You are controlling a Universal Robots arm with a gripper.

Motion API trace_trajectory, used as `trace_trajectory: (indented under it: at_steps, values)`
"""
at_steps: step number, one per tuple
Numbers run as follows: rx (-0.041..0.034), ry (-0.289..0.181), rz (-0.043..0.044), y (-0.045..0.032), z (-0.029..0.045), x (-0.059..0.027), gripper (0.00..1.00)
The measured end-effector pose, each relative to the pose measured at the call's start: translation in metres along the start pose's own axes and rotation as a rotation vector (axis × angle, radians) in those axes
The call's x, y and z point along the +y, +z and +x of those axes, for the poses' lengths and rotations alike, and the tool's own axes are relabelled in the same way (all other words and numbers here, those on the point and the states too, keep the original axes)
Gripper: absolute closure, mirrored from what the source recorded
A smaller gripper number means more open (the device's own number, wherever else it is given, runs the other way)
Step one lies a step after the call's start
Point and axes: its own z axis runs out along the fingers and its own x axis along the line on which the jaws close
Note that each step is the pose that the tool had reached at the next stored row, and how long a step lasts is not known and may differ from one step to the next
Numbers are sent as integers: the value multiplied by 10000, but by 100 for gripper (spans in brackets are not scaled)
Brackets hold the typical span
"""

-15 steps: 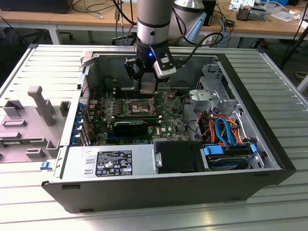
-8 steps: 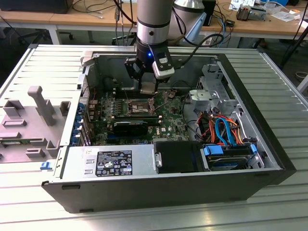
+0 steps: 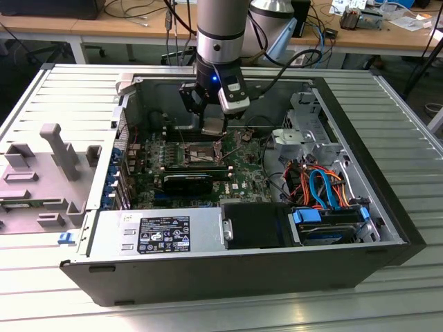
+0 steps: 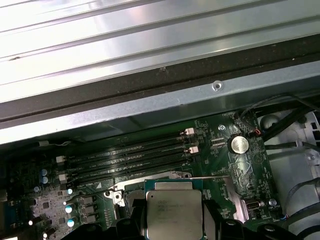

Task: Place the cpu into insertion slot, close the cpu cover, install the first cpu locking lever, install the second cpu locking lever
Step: 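Place the cpu into insertion slot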

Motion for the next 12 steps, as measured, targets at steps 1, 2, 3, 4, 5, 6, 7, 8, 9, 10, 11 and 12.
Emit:
trace_trajectory:
  at_steps: [1, 2, 3, 4, 5, 6, 7, 8, 9, 10, 11, 12]
  values:
    - [-3, 29, 0, 0, 0, 0, 46]
    - [-5, 55, -1, 0, 0, 0, 46]
    - [-6, 70, -1, 0, 0, 0, 46]
    - [-8, 89, -2, 0, 0, 0, 46]
    - [-10, 106, -2, 0, 0, 0, 46]
    - [-12, 131, -2, 0, 0, 0, 46]
    - [-14, 157, -3, 0, 0, 0, 46]
    - [-16, 174, -3, 0, 0, 0, 46]
    - [-17, 196, -3, 0, 0, 0, 46]
    - [-20, 223, -4, 0, 0, 0, 46]
    - [-22, 243, -4, 1, 0, 0, 46]
    - [-24, 264, -5, 1, 0, 0, 46]
